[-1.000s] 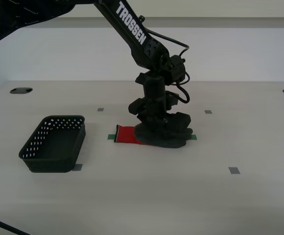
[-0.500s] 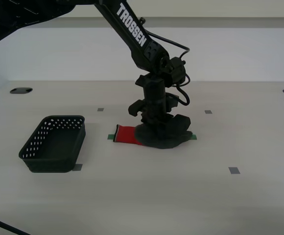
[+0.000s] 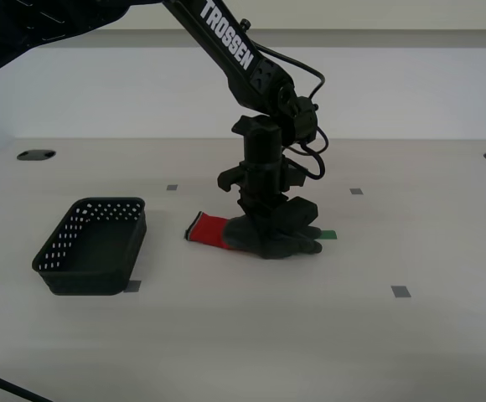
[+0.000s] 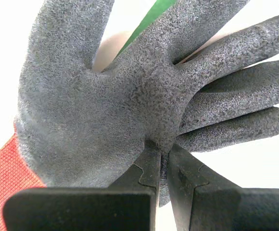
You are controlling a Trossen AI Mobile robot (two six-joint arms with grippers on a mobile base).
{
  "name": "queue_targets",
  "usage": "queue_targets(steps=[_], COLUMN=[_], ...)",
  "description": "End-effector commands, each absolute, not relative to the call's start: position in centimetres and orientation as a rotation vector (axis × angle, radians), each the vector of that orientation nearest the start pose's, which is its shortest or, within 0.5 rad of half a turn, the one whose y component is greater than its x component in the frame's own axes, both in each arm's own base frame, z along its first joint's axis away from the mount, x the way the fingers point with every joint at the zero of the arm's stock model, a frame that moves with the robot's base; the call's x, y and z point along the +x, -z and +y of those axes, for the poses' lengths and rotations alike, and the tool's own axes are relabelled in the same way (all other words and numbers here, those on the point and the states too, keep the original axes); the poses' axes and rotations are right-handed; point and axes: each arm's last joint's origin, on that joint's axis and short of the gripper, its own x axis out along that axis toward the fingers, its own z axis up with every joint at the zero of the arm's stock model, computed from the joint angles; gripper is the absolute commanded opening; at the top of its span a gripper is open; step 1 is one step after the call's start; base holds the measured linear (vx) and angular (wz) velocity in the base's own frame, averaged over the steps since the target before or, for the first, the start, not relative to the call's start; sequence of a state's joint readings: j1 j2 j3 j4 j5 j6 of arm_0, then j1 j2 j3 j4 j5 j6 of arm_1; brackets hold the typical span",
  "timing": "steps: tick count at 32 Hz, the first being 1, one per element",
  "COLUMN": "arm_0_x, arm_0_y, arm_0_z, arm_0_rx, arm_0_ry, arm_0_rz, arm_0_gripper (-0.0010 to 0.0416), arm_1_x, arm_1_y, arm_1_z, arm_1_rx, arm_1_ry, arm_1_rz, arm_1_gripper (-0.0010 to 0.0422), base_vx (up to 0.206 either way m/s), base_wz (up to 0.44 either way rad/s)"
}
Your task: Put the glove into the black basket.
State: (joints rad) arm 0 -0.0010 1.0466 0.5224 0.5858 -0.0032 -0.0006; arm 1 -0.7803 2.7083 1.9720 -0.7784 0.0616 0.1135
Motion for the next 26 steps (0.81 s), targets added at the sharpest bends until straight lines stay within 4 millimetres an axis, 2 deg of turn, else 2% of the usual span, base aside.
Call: queue_targets(steps=[1, 4, 5, 7, 8, 9, 11, 13, 16, 20, 25, 26], arm_0_x=[22.6, 22.7, 22.7, 22.7, 22.6, 22.7, 22.7, 22.7, 22.7, 22.7, 22.7, 22.7], arm_0_y=[-26.8, -26.8, -26.8, -26.8, -26.8, -26.8, -26.8, -26.6, -26.5, -26.4, -26.4, -26.3], arm_0_z=[0.0, 0.0, 0.0, 0.0, 0.0, 0.0, 0.0, 0.0, 0.0, 0.0, 0.0, 0.0], arm_0_rx=[-0.001, -0.001, -0.001, -0.001, -0.001, -0.001, -0.001, -0.001, -0.001, -0.001, -0.001, -0.001], arm_0_ry=[-0.003, -0.003, -0.003, -0.003, -0.003, -0.003, -0.003, -0.003, -0.003, -0.003, -0.003, -0.003], arm_0_rz=[-0.067, -0.067, -0.067, -0.066, -0.069, -0.066, -0.063, -0.046, -0.034, -0.021, -0.019, -0.017], arm_0_gripper=[0.0001, 0.0001, 0.0001, 0.0001, 0.0000, 0.0000, 0.0001, 0.0001, 0.0001, 0.0000, 0.0001, 0.0001], arm_1_x=[34.6, 35.0, 35.2, 35.3, 35.3, 35.3, 35.3, 34.9, 34.3, 33.8, 35.1, 35.7], arm_1_y=[-0.9, -3.1, -4.9, -6.7, -8.3, -12.0, -13.6, -16.3, -18.3, -19.7, -21.2, -21.8], arm_1_z=[-34.6, -35.2, -35.4, -35.5, -35.5, -35.4, -35.2, -34.7, -33.9, -32.4, -29.8, -28.8], arm_1_rx=[0.684, 0.666, 0.652, 0.643, 0.641, 0.626, 0.619, 0.620, 0.642, 0.691, 0.659, 0.642], arm_1_ry=[0.797, 0.867, 0.878, 0.885, 0.892, 0.903, 0.905, 0.910, 0.919, 0.934, 0.892, 0.873], arm_1_rz=[1.440, 1.412, 1.374, 1.337, 1.304, 1.236, 1.208, 1.185, 1.204, 1.264, 1.278, 1.277], arm_1_gripper=[-0.0001, -0.0001, -0.0001, -0.0001, -0.0001, -0.0001, -0.0001, -0.0001, -0.0001, -0.0001, -0.0001, -0.0001], base_vx=[0.000, 0.000, 0.000, 0.000, 0.000, 0.000, 0.000, 0.000, 0.000, 0.000, 0.000, 0.000], base_wz=[0.000, 0.000, 0.000, 0.000, 0.000, 0.000, 0.000, 0.000, 0.000, 0.000, 0.000, 0.000])
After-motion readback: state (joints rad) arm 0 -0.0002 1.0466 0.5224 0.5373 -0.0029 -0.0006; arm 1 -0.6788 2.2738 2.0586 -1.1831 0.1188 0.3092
